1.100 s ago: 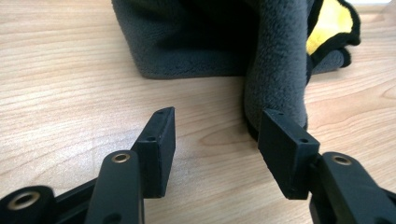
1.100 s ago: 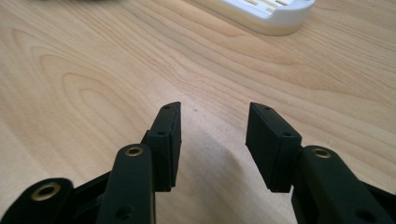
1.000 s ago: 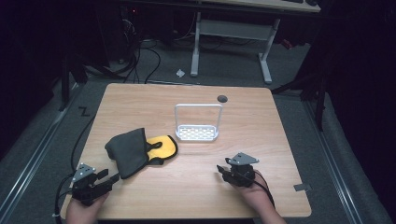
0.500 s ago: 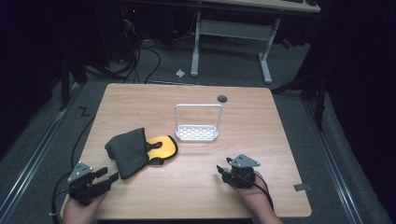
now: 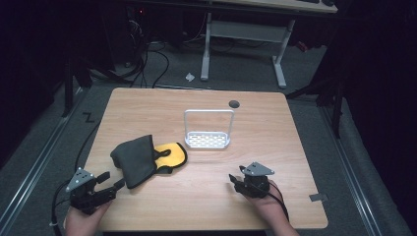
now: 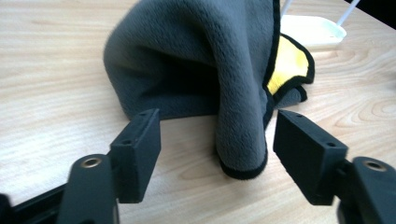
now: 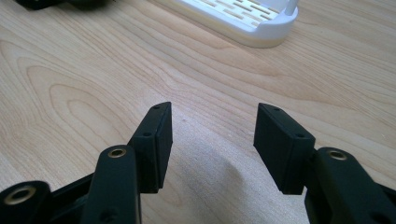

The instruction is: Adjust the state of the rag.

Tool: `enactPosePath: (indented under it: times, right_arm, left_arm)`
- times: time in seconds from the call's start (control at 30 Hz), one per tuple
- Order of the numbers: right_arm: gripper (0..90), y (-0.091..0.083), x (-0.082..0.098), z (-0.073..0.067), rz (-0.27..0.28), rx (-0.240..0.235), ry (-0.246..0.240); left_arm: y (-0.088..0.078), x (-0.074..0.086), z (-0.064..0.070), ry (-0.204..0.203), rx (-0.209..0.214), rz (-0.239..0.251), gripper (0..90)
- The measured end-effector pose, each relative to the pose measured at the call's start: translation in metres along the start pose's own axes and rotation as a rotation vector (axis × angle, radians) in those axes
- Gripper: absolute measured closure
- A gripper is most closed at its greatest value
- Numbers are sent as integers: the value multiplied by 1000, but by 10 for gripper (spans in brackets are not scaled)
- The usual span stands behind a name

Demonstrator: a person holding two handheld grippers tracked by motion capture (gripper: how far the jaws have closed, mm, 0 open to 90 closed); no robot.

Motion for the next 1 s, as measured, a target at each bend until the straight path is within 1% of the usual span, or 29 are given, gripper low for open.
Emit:
enactPosePath:
  times: [0.03,0.13,0.17,0.23,0.3,0.33,0.37,0.4,0.43,0.5,0.6,0.63,0.67,0.7,0.73,0.77,0.8,0.83,0.87,0.9,0.93,0.97,1.0]
  right_arm:
    - [473,0,0,0,1,0,0]
    - [471,0,1,0,-3,0,14]
    - [470,1,1,-2,-5,-7,19]
    - [470,1,1,-2,-6,-7,13]
    - [469,1,1,-3,-4,-5,2]
    - [469,1,1,-4,-6,-8,3]
    - [469,1,1,-4,-6,-8,3]
    - [469,1,2,-4,-11,-11,3]
    - [469,1,2,-4,-11,-11,3]
    - [469,1,2,-4,-15,-11,2]
    - [470,1,2,-4,-10,-11,0]
    - [470,1,2,-4,-10,-11,-1]
    - [470,1,2,-4,-14,-14,-2]
    - [470,1,2,-4,-14,-14,-2]
    - [469,2,3,-4,-19,-16,-4]
    - [470,2,3,-5,-18,-16,-6]
    - [470,2,3,-5,-19,-16,-6]
    - [470,2,3,-5,-19,-16,-6]
    - [470,3,3,-5,-20,-18,-9]
    - [470,3,3,-5,-20,-18,-9]
    - [470,3,3,-5,-21,-20,-12]
    - [470,3,3,-6,-22,-20,-13]
    - [470,3,3,-6,-22,-20,-14]
  left_arm:
    - [-1,-3,0,-1,1,6,294]
    - [-3,-16,-1,5,-17,31,274]
    - [-4,-21,-1,7,-16,37,248]
    - [-4,-30,-2,7,-22,42,234]
    - [-2,-40,-5,-5,-20,64,219]
    - [0,-45,-5,-10,-15,68,195]
    - [3,-50,-5,-11,-11,73,195]
    - [14,-60,-4,-2,-12,73,190]
    - [14,-60,-4,-2,-12,73,188]
    - [27,-66,-5,11,-20,58,187]
    - [51,-64,-12,-18,-34,6,192]
    - [59,-61,-15,-15,-48,-22,199]
    - [66,-57,-18,-12,-58,-49,248]
    - [72,-52,-20,-9,-69,-87,248]
    - [83,-40,-24,-7,-74,-146,349]
    - [83,-40,-24,-7,-74,-146,398]
    - [90,-27,-26,-5,-84,-196,480]
    - [90,-27,-26,-5,-84,-196,589]
    - [92,-18,-26,15,-98,-199,631]
    - [92,-18,-26,15,-98,-199,682]
    - [92,-16,-25,26,-102,-192,682]
    - [92,-15,-23,36,-102,-192,722]
    - [92,-14,-20,45,-93,-194,735]
Point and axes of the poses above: each handheld gripper's, and its own axes: y roughly forward along the jaws, x roughly out of its underside, z roughly to its right, the point moved 4 cm from there along y, roughly forward along the jaws, and after that the axes turned 8 degrees about z, right-handed, at the moved point
